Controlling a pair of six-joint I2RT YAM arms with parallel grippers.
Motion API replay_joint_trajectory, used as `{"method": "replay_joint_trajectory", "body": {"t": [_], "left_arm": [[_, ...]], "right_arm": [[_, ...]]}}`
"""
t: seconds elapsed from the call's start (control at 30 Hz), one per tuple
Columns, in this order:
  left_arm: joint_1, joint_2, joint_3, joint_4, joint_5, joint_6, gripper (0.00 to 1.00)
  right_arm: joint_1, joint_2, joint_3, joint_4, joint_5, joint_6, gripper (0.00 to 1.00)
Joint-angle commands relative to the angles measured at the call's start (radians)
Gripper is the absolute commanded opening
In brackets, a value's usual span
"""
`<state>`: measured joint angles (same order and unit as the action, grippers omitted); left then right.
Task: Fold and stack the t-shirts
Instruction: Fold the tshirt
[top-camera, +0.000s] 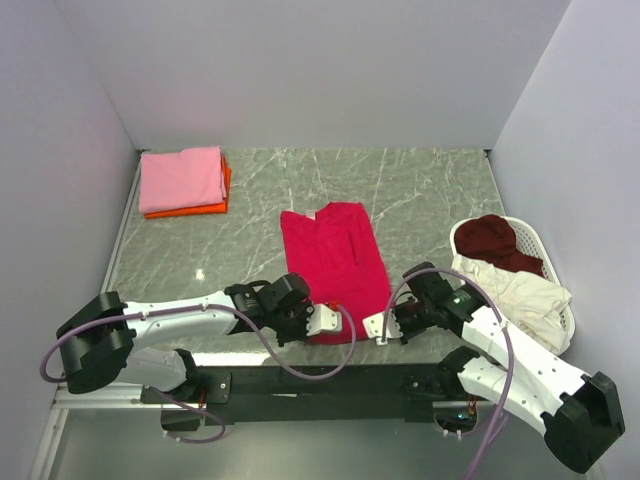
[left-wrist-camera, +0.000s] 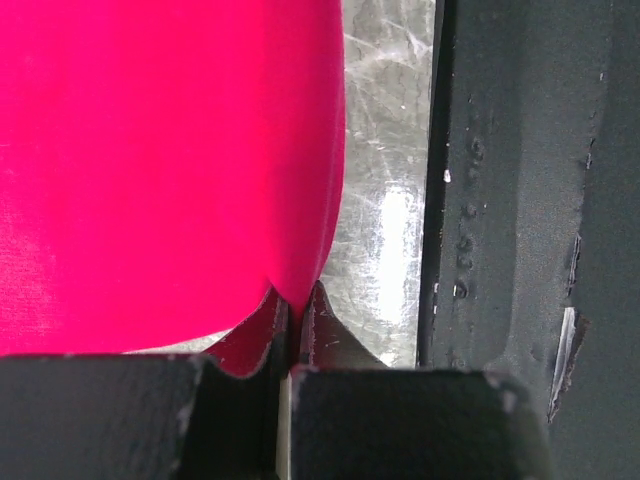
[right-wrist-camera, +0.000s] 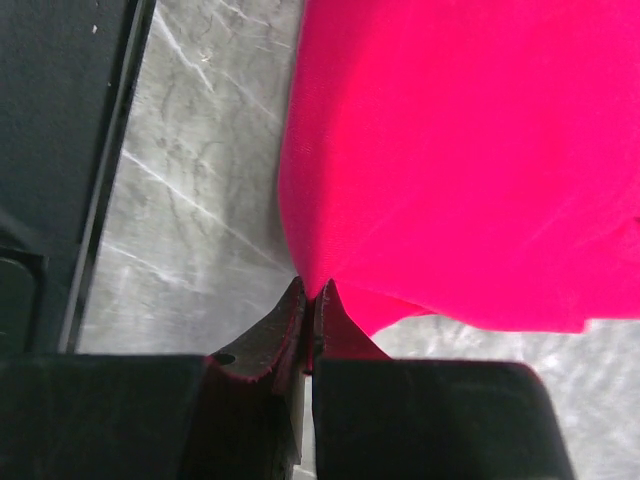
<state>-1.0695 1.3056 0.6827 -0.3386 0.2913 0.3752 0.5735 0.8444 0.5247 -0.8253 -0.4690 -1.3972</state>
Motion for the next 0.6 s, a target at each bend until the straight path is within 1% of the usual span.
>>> {"method": "replay_joint_trajectory", "body": {"t": [0.0,0.13,0.23,0.33,0.4,0.43,0.47,0.5,0.57], "left_arm": [[-0.003,-0.017,-0.002,-0.013,0.002,-0.007,0.0],[0.006,-0.019,-0.009,0.016,-0.053,0.014,0.0],[0.054,-0.038,0.009,0.036,-0.064,0.037,0.0],[0.118,-0.06,0.05,0.036,-0.058,0.076,0.0],[0.186,-0.063,0.08,0.032,-0.044,0.096,0.0],[0.212,-0.063,0.11,0.032,-0.029,0.115,0.0],[0.264,-0.054,0.124,0.038,-0.003,0.126,0.0],[0.287,-0.048,0.138,0.044,0.008,0.136,0.0],[0.351,-0.011,0.182,0.067,0.026,0.171,0.0]], "right_arm": [[0.005,0.011,0.007,0.006,-0.01,0.091,0.0],[0.006,0.071,0.063,0.057,-0.002,0.167,0.0],[0.003,0.123,0.133,0.071,0.029,0.204,0.0],[-0.014,0.182,0.225,0.069,0.05,0.224,0.0],[-0.044,0.212,0.279,0.071,0.037,0.236,0.0],[-0.052,0.249,0.335,0.068,0.035,0.236,0.0],[-0.058,0.269,0.366,0.069,0.036,0.244,0.0],[-0.078,0.319,0.424,0.075,0.05,0.248,0.0],[-0.096,0.382,0.487,0.083,0.058,0.26,0.0]]}}
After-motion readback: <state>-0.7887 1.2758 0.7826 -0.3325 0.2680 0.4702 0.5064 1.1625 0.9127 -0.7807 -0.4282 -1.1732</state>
